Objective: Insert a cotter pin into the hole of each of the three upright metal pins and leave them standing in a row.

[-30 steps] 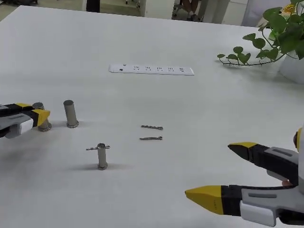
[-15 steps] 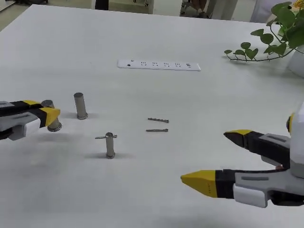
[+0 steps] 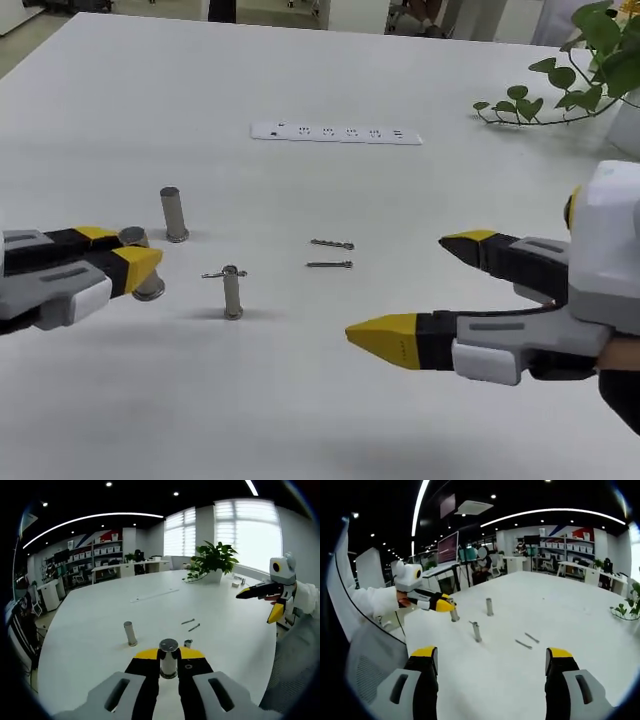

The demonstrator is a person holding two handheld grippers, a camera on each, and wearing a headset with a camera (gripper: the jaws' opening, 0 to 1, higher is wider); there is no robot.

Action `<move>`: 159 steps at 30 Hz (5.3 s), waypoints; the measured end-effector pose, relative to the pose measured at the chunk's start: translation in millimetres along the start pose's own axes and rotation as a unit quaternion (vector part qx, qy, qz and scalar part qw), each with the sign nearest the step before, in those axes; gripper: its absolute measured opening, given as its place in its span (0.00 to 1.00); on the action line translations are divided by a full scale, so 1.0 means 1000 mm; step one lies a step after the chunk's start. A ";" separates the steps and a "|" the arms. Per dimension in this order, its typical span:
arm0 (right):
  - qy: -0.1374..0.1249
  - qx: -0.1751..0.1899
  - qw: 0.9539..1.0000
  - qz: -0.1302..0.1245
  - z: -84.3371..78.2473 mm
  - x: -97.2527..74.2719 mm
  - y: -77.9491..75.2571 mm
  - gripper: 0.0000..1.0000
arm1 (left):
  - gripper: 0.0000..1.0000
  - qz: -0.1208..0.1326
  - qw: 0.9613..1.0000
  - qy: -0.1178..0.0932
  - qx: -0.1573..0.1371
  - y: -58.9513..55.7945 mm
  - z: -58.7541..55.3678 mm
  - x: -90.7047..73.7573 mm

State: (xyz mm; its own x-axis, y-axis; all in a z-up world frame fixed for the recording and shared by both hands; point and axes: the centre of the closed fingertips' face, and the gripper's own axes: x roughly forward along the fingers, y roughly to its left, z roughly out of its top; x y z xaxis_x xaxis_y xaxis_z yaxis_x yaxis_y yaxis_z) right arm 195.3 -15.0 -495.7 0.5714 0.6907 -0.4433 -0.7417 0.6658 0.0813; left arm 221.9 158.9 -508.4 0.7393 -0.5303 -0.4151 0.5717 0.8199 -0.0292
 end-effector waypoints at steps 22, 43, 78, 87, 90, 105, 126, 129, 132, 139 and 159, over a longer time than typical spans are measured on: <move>-0.007 0.001 1.000 0.005 0.002 0.002 0.006 0.86 | 0.09 -0.045 0.998 0.039 0.022 -0.061 -0.031 0.036; -0.016 0.005 1.000 0.021 0.008 0.004 0.017 0.86 | 0.09 -0.059 0.997 0.049 0.023 -0.060 -0.045 0.044; -0.009 -0.006 0.999 0.030 0.006 0.007 0.021 0.85 | 0.39 -0.110 0.993 0.047 -0.013 -0.063 -0.034 0.014; 0.000 -0.008 1.000 0.028 0.001 0.006 0.018 0.85 | 0.67 -0.126 0.992 0.022 -0.020 -0.059 -0.020 -0.004; 0.004 -0.009 1.000 0.027 0.000 0.006 0.017 0.85 | 0.80 -0.119 0.993 0.011 -0.016 -0.057 -0.018 -0.008; 0.056 -0.086 0.994 0.040 -0.006 0.011 0.009 0.82 | 0.99 -0.139 0.989 0.036 -0.034 -0.061 -0.037 -0.018; 0.220 -0.226 0.944 0.098 -0.006 0.063 -0.047 0.51 | 0.99 -0.150 0.988 0.017 -0.037 -0.061 -0.028 -0.025; 0.224 -0.223 0.943 0.101 -0.005 0.075 -0.053 0.39 | 0.99 -0.148 0.988 0.012 -0.041 -0.060 -0.026 -0.028; 0.234 -0.210 0.943 0.110 -0.011 0.087 -0.058 0.28 | 0.99 -0.145 0.988 0.009 -0.047 -0.057 -0.026 -0.030; 0.278 -0.239 0.921 0.130 -0.035 0.102 -0.065 0.19 | 0.97 -0.129 0.990 0.002 -0.065 -0.049 -0.026 -0.033; 0.373 -0.275 0.876 0.133 -0.064 0.123 -0.084 0.03 | 0.92 -0.122 0.989 0.021 -0.077 -0.032 -0.043 -0.049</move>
State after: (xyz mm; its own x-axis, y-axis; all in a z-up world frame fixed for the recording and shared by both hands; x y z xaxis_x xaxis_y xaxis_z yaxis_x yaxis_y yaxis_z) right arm 305.5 -3.8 -614.0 0.1172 0.2878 -0.9505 -0.9880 0.1304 -0.0824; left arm 152.2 167.6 -526.0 0.5688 -0.7091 -0.4168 0.6671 0.6941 -0.2705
